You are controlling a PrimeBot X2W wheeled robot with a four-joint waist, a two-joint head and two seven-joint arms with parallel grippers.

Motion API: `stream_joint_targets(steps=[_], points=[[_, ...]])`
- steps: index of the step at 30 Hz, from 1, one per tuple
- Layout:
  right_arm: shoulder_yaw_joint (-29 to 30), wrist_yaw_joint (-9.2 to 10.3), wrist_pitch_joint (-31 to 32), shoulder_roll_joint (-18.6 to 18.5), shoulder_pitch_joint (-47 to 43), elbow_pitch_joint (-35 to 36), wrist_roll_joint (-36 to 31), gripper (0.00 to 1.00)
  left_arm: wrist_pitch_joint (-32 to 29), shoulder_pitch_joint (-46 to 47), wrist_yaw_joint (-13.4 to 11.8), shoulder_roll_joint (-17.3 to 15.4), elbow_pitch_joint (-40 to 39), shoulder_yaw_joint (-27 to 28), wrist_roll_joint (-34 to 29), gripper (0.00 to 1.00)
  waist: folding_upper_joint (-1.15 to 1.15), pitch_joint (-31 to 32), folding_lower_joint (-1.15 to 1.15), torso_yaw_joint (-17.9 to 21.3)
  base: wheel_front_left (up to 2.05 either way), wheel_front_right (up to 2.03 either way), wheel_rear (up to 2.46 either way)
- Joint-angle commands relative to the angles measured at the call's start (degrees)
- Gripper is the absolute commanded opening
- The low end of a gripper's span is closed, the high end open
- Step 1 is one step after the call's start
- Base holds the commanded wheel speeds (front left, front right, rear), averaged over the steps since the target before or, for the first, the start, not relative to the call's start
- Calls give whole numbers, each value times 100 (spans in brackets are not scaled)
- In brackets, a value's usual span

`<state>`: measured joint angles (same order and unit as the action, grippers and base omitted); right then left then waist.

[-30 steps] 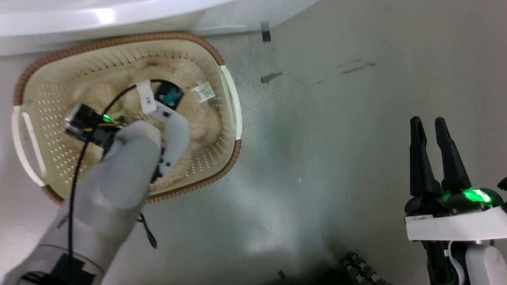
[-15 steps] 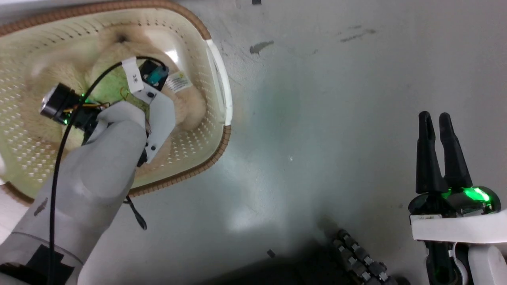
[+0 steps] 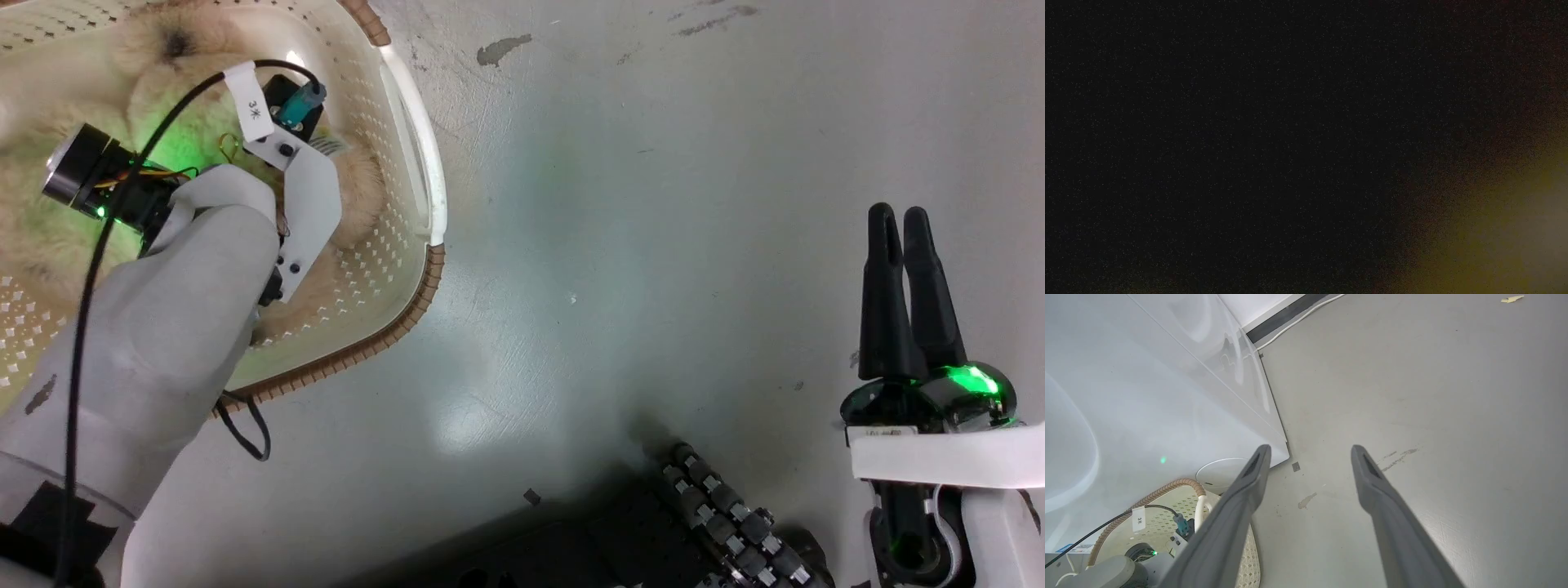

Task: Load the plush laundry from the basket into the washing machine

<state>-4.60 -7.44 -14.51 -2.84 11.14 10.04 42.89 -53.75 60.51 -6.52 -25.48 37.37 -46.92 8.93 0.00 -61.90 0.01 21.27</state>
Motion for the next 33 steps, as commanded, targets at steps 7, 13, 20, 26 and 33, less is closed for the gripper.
stream_joint_targets(steps=[7, 13, 20, 26, 33], points=[[-91, -5, -49, -4, 378, -116, -19, 100, 633, -360, -42, -67, -187, 105, 310, 0, 0, 183, -1, -28, 0, 0, 0], [83, -5, -49, -4, 581, -223, -234, 100, 1218, -520, -9, 166, -108, 171, 545, 0, 0, 599, -1, -314, 0, 0, 0], [298, -5, -49, -4, 552, -357, -716, 100, 2066, -612, 19, 845, 281, 251, 869, 0, 0, 1255, -1, -892, 0, 0, 0], [508, -5, -49, -4, 368, -494, -1022, 100, 2739, -766, 176, 1401, 779, 271, 1139, 0, 0, 1987, -1, -1375, 0, 0, 0], [616, -5, -49, -4, 32, -662, -1271, 100, 3603, -996, 352, 1866, 1221, 437, 1514, 0, 0, 2865, -1, -1849, 0, 0, 0]])
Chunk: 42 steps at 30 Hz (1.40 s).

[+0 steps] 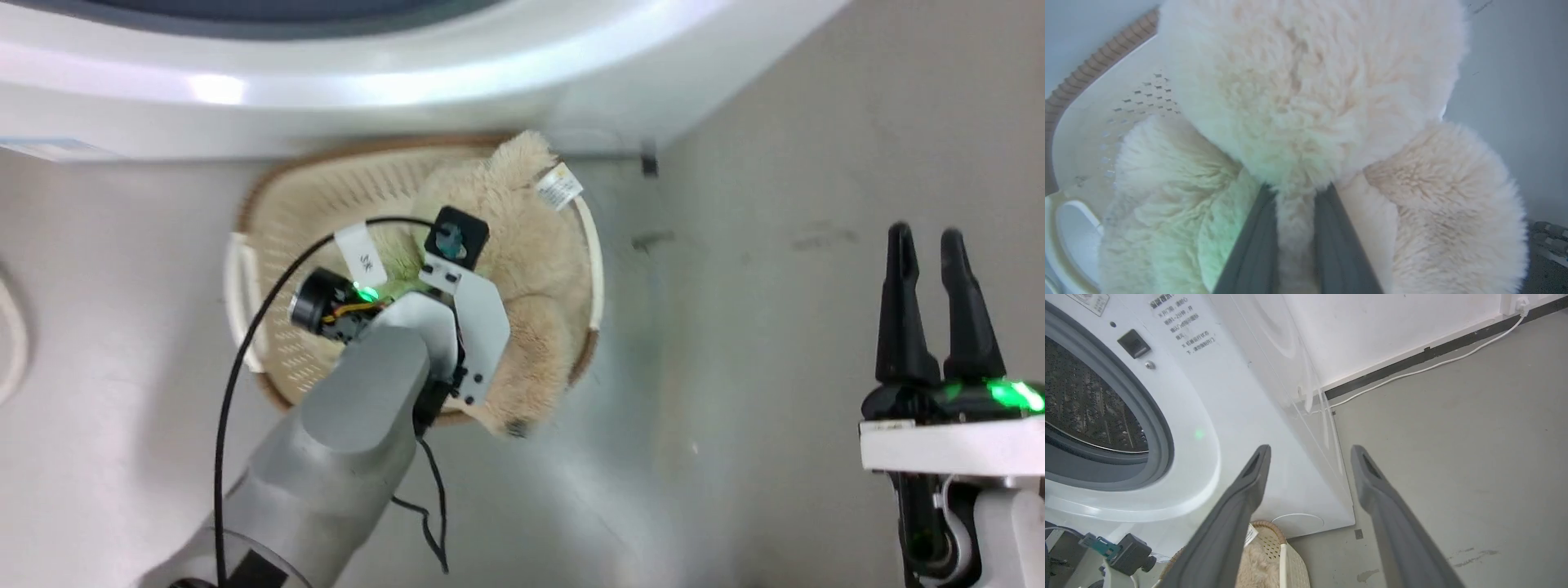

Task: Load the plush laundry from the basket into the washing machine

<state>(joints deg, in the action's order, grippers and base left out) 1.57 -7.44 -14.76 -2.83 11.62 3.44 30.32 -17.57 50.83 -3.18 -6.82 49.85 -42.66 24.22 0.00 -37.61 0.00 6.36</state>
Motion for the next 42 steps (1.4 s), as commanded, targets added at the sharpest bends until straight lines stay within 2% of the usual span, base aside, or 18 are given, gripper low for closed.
stream_joint_targets(steps=[1, 14, 22, 29, 32, 42], points=[[24, -5, -24, -5, -56, -23, -40, 100, 117, -76, 29, 48, 13, 61, 60, 0, 0, 549, 0, -413, 0, 0, 0], [290, -5, -24, -5, -780, -358, -280, 100, 2022, -659, 58, 319, 267, 575, 738, 0, 0, 2037, 0, -1018, 0, 0, 0], [294, -5, -24, -5, -1176, -478, -252, 100, 3019, -997, 44, 348, 224, 903, 1044, 0, 0, 2777, 0, -1069, 0, 0, 0], [235, -5, -24, -5, -1357, -518, -137, 100, 3248, -1181, -122, 271, -161, 1207, 976, 0, 0, 3041, 0, -924, 0, 0, 0], [221, -5, -24, -5, -1360, -492, -113, 100, 3254, -1241, -246, 212, -605, 1467, 830, 0, 0, 3013, 0, -828, 0, 0, 0], [102, -5, -24, -5, -1116, -355, -78, 100, 3256, -1151, -461, 189, -1493, 2362, 321, 0, 0, 2443, 0, -473, 0, 0, 0]])
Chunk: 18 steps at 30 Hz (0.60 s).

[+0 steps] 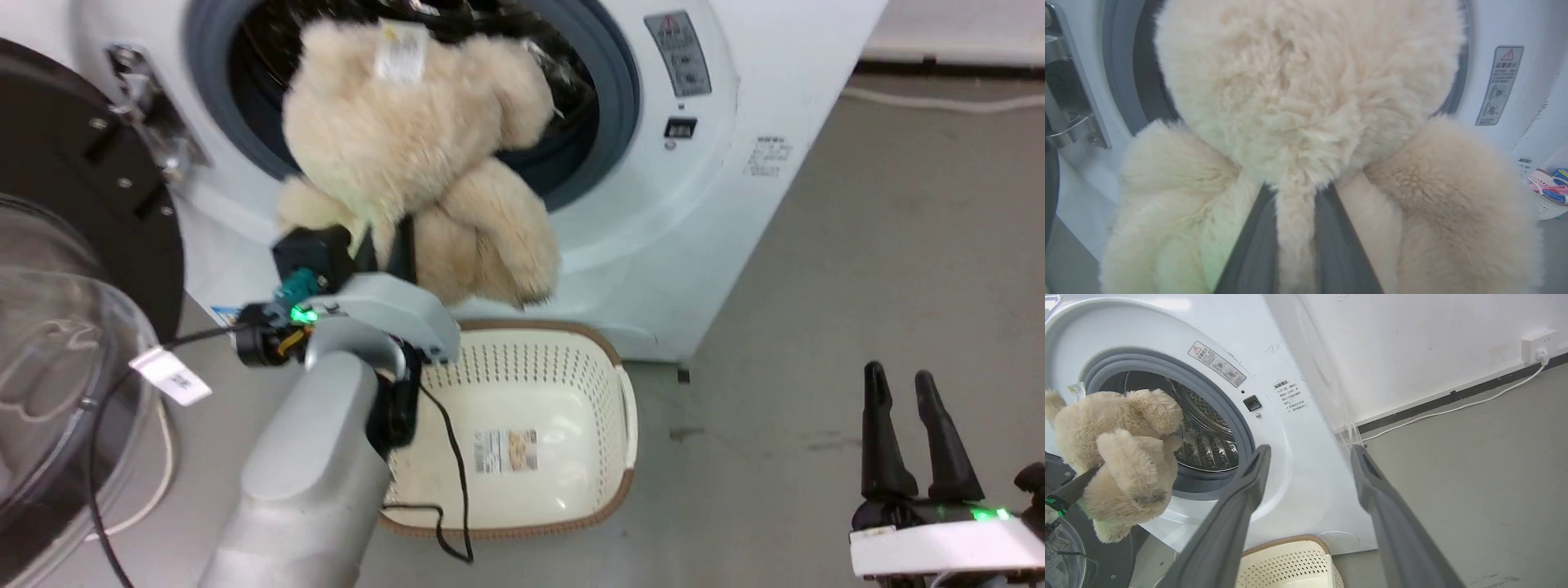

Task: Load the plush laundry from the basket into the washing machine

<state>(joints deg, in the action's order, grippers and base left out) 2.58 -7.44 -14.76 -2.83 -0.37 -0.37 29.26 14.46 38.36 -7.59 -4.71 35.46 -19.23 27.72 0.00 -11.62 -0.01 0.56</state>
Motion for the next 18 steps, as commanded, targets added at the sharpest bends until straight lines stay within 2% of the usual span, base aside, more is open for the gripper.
stream_joint_targets(steps=[1, 11, 18], points=[[0, -5, -24, -5, 117, 38, 32, 100, 53, 145, -26, -28, -112, 112, -93, 0, 0, -230, 1, 140, 0, 0, 0], [69, -5, -24, -5, 480, 195, -69, 100, 53, 792, 26, -81, -507, 792, -754, 0, 0, -1113, 1, 369, 0, 0, 0], [90, -5, -24, -5, 654, 320, -124, 100, 53, 1414, 75, -109, -534, 966, -1082, 0, 0, -1687, 1, 421, 0, 0, 0]])
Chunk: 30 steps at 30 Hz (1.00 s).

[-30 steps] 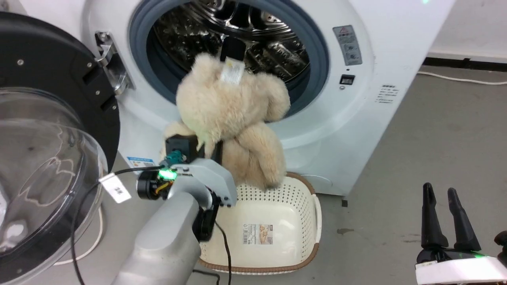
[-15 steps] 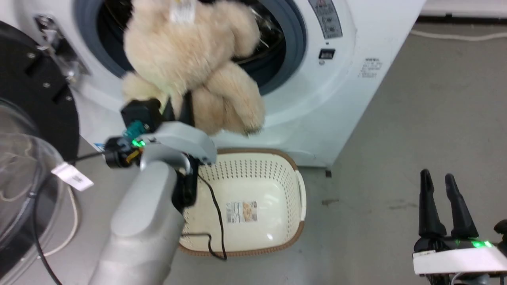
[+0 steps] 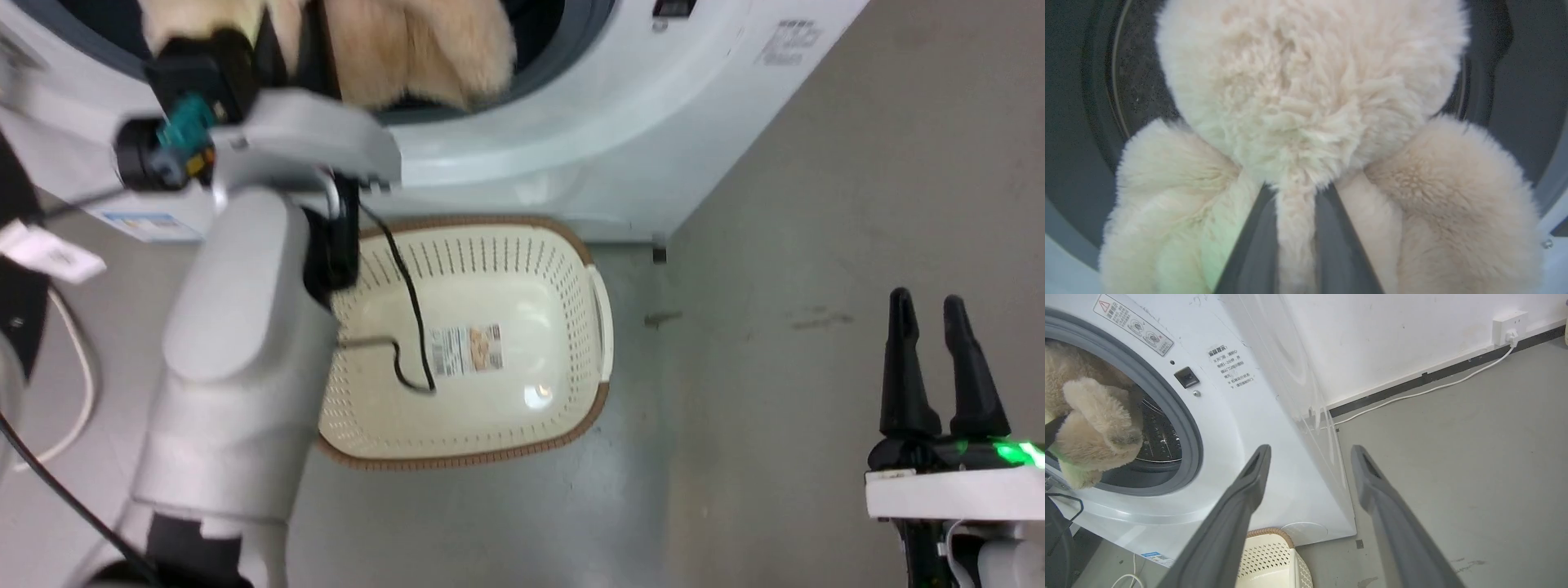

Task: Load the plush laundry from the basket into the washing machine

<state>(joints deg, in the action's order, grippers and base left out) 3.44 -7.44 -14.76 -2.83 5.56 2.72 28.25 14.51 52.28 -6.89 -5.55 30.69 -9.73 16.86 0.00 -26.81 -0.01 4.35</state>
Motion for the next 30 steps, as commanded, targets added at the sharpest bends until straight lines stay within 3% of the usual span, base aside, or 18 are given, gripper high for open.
stream_joint_targets(steps=[1, 16, 30], points=[[9, -5, -24, -5, 89, 33, -25, 100, 49, 143, 21, -44, -28, 35, -40, 0, 0, -250, 1, 46, 0, 0, 0], [64, -5, -24, -5, 539, 555, -24, 100, -13, 2656, 191, -507, 445, -38, -682, 0, 0, -1870, 1, 121, 0, 0, 0], [91, -5, -24, -5, 567, 641, 233, 100, -464, 4226, 271, -943, 805, -266, -1003, 0, 0, -2735, 1, 388, 0, 0, 0]])
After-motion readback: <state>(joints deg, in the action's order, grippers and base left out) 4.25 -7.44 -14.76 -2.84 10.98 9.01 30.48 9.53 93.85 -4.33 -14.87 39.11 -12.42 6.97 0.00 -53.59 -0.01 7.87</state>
